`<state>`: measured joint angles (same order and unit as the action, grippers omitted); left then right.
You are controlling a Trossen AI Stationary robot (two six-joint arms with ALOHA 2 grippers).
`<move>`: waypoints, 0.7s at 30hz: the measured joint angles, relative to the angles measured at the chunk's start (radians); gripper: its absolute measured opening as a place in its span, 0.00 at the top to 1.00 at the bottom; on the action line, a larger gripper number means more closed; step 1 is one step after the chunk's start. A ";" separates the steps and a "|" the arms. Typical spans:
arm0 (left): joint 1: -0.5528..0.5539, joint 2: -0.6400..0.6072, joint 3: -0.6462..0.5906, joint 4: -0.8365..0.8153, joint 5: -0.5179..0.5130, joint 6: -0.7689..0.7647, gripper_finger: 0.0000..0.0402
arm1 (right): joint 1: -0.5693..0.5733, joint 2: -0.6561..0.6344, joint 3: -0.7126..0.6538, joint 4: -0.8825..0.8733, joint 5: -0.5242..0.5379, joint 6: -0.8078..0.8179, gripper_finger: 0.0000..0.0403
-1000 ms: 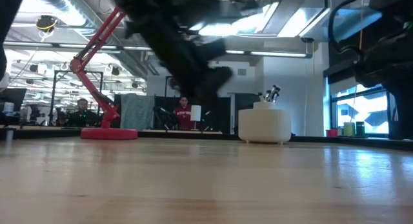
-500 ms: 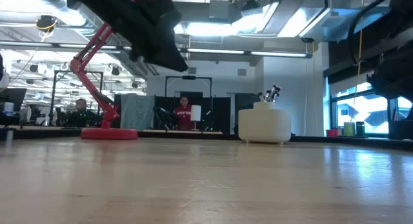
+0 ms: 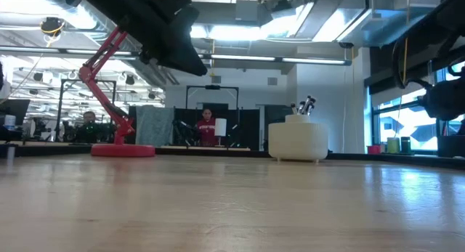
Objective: Put items in baskets/containers
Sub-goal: Put the black eyeshadow brush into the white organizer
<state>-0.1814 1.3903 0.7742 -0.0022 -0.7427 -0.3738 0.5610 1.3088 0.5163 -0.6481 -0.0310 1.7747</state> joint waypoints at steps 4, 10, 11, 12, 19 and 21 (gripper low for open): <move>0.000 0.000 0.000 0.003 -0.016 0.004 0.86 | -0.002 0.003 -0.001 0.005 0.008 -0.020 0.95; 0.000 0.000 0.000 0.007 -0.026 0.022 0.85 | -0.004 0.003 -0.002 0.013 0.008 -0.053 0.98; 0.000 0.000 0.000 0.007 -0.026 0.021 0.85 | -0.004 0.003 -0.002 0.014 0.009 -0.058 0.98; 0.000 0.000 0.000 0.007 -0.026 0.022 0.85 | -0.004 0.003 -0.002 0.015 0.009 -0.063 0.98; 0.000 0.000 0.000 0.007 -0.026 0.028 0.85 | -0.004 -0.011 0.073 -0.024 0.077 -0.125 0.99; 0.000 0.000 0.000 0.007 -0.027 0.028 0.85 | -0.010 -0.036 0.110 -0.037 0.134 -0.156 0.99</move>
<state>-0.1814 1.3907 0.7742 0.0048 -0.7700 -0.3454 0.5513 1.2727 0.6262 -0.6849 0.1032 1.6189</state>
